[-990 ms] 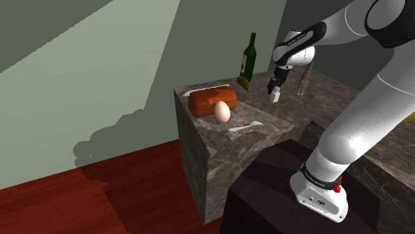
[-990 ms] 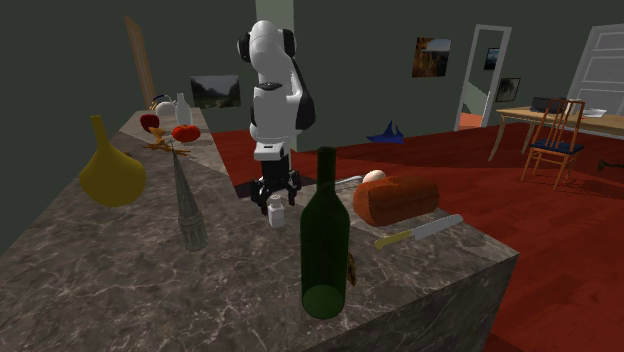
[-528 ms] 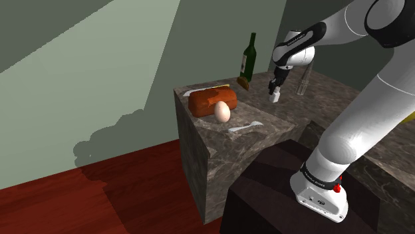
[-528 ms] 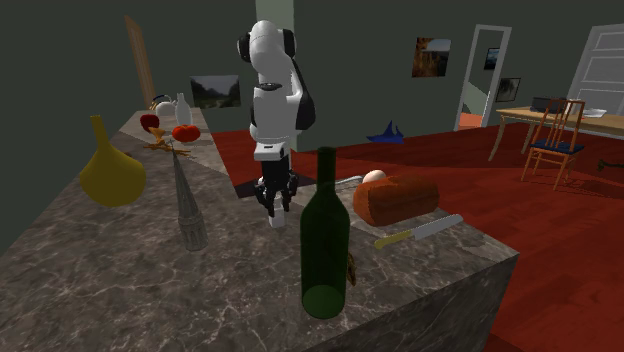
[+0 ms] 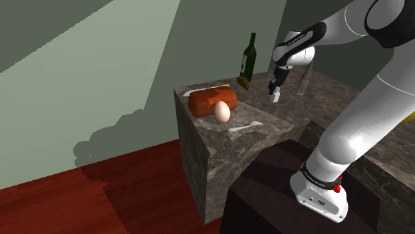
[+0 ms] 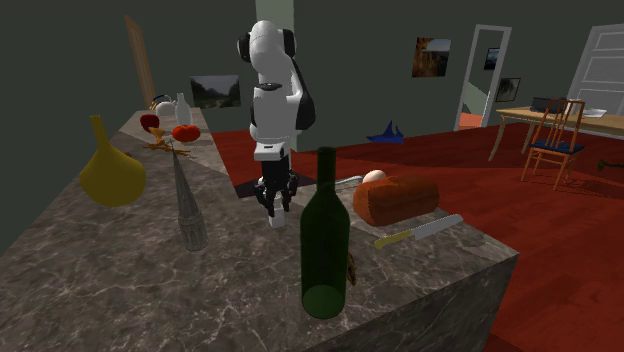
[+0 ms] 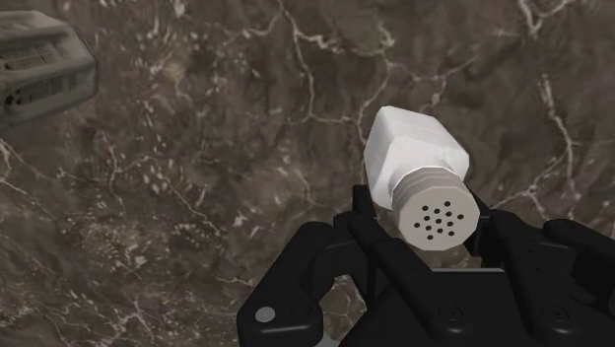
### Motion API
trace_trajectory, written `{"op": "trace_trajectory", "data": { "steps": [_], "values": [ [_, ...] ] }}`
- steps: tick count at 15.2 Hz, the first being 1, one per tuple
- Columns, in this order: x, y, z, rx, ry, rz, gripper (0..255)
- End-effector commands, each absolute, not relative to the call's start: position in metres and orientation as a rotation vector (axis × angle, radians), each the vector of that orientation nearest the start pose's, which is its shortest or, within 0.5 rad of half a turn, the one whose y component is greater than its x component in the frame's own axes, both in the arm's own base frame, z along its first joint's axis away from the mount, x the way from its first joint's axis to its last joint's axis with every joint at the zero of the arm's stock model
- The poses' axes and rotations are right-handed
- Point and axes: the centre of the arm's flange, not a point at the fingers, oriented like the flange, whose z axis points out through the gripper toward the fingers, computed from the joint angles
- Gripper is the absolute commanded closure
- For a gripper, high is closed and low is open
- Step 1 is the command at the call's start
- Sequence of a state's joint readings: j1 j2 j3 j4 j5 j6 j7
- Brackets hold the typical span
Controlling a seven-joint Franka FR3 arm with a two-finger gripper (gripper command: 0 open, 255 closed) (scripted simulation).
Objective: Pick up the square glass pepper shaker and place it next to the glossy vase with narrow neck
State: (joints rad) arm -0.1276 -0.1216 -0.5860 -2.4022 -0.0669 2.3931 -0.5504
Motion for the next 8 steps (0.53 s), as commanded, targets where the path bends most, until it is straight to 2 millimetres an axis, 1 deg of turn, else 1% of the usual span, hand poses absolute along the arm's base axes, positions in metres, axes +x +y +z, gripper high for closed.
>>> {"op": "trace_trajectory", "data": {
  "steps": [1,8],
  "values": [
    [0.369,-0.321,0.368,-3.173,0.184,-0.138,255],
    [0.369,-0.321,0.405,-3.173,0.184,-0.138,255]
  ]
}}
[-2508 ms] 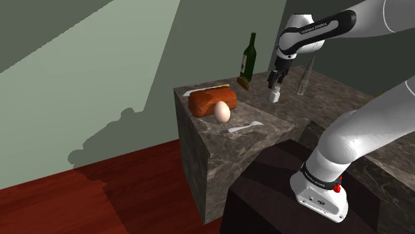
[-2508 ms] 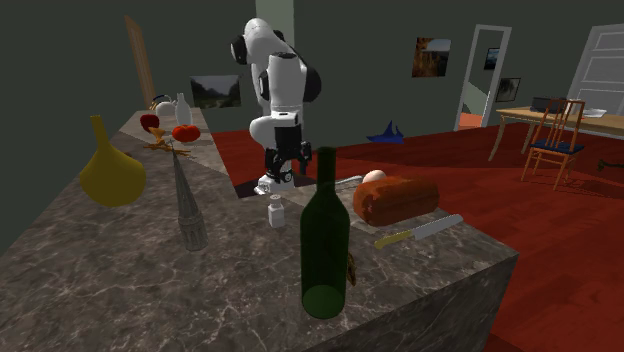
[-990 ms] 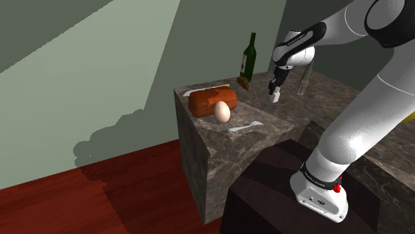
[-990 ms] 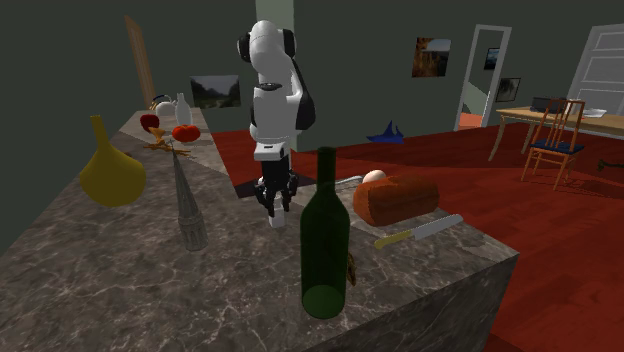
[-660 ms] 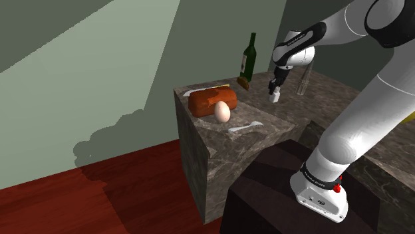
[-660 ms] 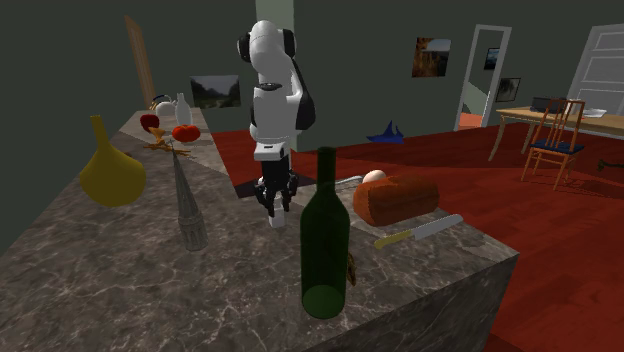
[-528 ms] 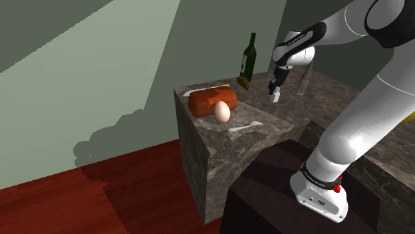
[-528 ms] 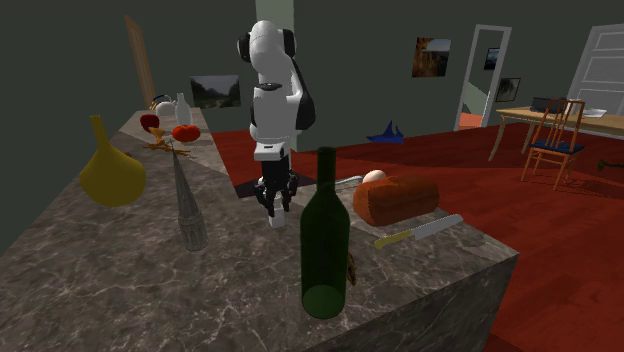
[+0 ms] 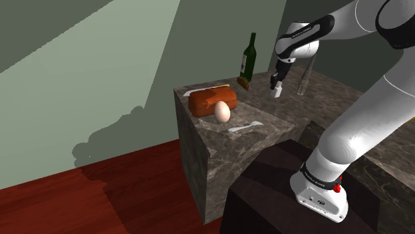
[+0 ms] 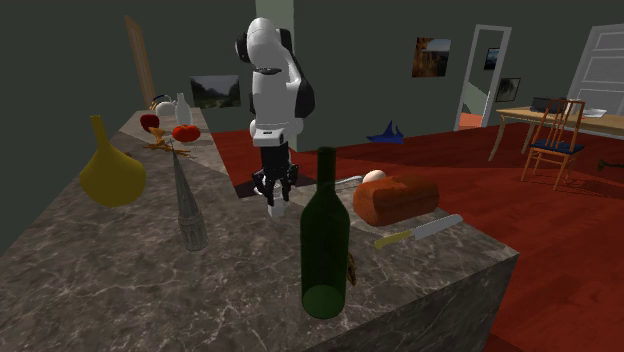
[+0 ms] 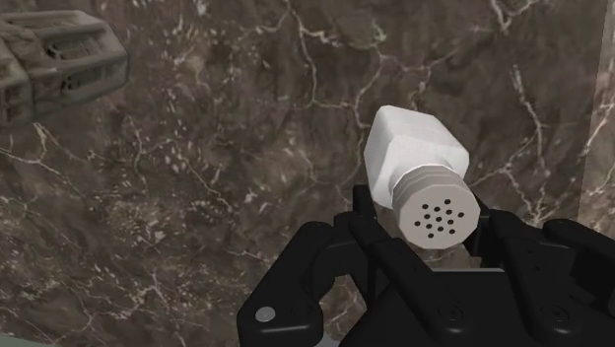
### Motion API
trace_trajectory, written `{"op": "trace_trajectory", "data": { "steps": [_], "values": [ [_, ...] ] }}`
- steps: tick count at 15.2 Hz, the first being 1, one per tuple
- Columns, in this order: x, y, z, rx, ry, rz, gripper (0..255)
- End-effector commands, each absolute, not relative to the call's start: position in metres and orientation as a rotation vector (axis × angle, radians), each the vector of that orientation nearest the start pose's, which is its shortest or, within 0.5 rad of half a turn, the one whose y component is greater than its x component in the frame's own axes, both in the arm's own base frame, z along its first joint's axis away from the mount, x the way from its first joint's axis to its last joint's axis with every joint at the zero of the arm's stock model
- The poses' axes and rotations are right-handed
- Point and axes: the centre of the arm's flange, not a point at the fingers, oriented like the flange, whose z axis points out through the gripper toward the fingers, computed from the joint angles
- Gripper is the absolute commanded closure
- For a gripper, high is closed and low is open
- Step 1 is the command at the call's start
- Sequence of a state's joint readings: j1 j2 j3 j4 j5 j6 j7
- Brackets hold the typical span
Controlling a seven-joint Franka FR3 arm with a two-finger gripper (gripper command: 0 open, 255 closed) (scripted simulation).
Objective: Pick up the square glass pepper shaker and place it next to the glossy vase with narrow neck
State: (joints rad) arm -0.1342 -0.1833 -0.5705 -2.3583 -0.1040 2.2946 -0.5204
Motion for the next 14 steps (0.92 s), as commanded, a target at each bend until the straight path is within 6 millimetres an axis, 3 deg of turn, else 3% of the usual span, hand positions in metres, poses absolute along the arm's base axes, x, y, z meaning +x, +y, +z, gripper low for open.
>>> {"op": "trace_trajectory", "data": {
  "steps": [1,14],
  "values": [
    [0.369,-0.321,0.410,-3.173,0.184,-0.138,255],
    [0.369,-0.321,0.479,-3.173,0.184,-0.138,255]
  ]
}}
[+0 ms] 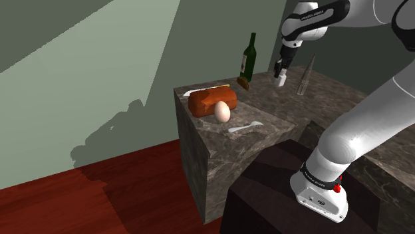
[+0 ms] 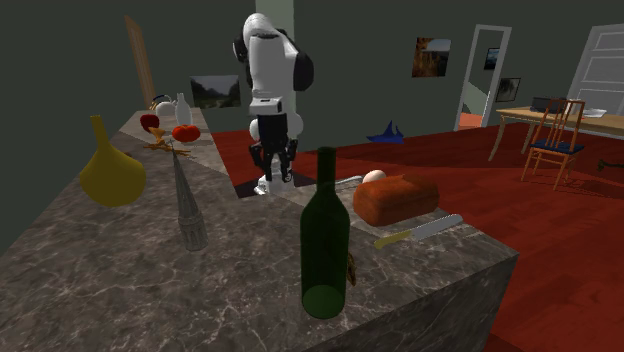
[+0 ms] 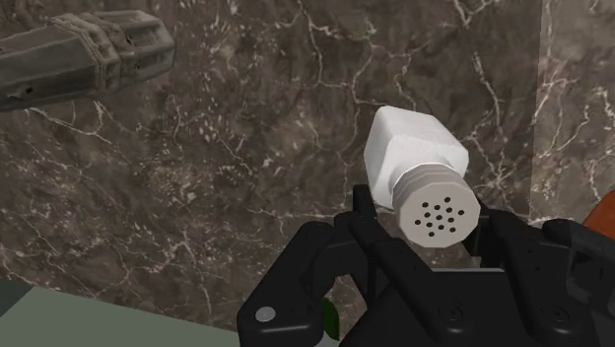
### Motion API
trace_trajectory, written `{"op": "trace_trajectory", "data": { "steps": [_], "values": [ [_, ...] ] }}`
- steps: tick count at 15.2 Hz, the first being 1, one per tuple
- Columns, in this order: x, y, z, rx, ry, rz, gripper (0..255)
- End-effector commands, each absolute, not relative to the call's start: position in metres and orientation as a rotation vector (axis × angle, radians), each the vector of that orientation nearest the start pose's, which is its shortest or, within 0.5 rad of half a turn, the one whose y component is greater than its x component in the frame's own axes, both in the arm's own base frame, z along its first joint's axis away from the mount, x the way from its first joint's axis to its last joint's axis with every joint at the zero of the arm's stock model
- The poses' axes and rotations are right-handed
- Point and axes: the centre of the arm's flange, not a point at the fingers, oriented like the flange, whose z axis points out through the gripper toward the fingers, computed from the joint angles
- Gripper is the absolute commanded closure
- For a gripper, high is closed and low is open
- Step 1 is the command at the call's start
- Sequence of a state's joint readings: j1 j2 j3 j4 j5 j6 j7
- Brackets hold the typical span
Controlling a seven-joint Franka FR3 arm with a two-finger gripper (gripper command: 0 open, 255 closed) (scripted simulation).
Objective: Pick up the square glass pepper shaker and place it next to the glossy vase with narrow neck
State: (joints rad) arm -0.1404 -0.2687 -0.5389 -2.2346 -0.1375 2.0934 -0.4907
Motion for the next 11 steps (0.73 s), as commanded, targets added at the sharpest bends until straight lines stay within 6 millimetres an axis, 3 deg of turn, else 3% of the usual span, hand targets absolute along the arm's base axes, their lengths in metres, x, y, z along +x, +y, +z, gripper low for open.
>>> {"op": "trace_trajectory", "data": {
  "steps": [1,11],
  "values": [
    [0.369,-0.321,0.484,-3.173,0.184,-0.138,255],
    [0.369,-0.321,0.537,-3.173,0.184,-0.138,255]
  ]
}}
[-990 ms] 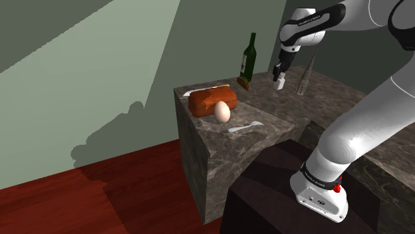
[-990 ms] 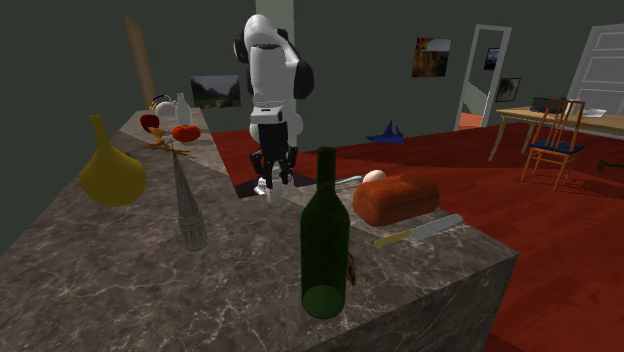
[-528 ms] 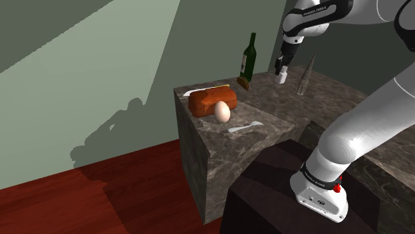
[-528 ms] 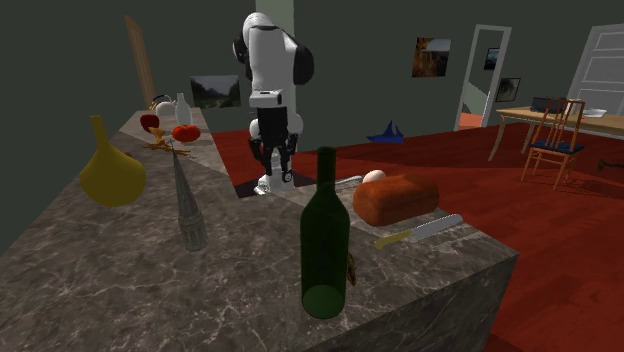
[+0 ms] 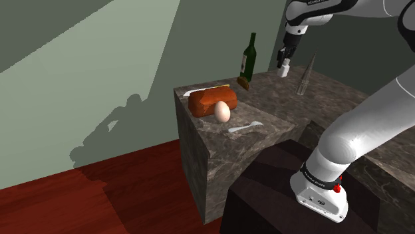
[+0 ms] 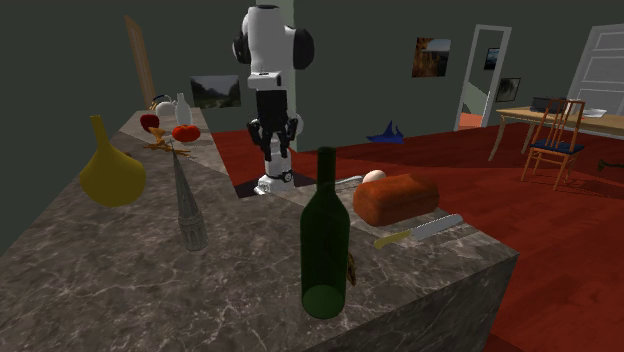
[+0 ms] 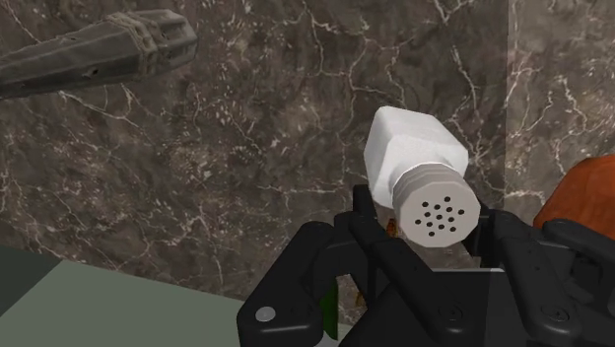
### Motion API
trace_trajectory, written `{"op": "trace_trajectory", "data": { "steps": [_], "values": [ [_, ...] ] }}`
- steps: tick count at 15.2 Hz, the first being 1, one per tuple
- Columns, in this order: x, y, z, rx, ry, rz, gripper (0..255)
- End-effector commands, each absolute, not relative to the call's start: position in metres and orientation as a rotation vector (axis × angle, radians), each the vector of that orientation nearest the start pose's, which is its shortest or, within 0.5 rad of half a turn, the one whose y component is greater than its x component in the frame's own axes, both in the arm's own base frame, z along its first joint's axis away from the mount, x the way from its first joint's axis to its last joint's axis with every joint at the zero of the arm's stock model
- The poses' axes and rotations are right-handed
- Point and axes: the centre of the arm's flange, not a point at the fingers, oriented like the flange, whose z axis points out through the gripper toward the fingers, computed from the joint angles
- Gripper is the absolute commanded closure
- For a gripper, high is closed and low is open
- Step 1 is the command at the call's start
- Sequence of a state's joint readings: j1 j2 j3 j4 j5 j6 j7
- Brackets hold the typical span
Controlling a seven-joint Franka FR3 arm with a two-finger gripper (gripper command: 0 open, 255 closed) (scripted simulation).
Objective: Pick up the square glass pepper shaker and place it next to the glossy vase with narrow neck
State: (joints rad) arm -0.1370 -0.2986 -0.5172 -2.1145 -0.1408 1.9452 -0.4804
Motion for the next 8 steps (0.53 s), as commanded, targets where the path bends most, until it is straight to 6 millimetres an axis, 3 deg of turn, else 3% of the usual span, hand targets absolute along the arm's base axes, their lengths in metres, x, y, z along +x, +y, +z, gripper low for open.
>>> {"op": "trace_trajectory", "data": {
  "steps": [1,8],
  "values": [
    [0.369,-0.321,0.542,-3.173,0.184,-0.138,255],
    [0.369,-0.321,0.579,-3.173,0.184,-0.138,255]
  ]
}}
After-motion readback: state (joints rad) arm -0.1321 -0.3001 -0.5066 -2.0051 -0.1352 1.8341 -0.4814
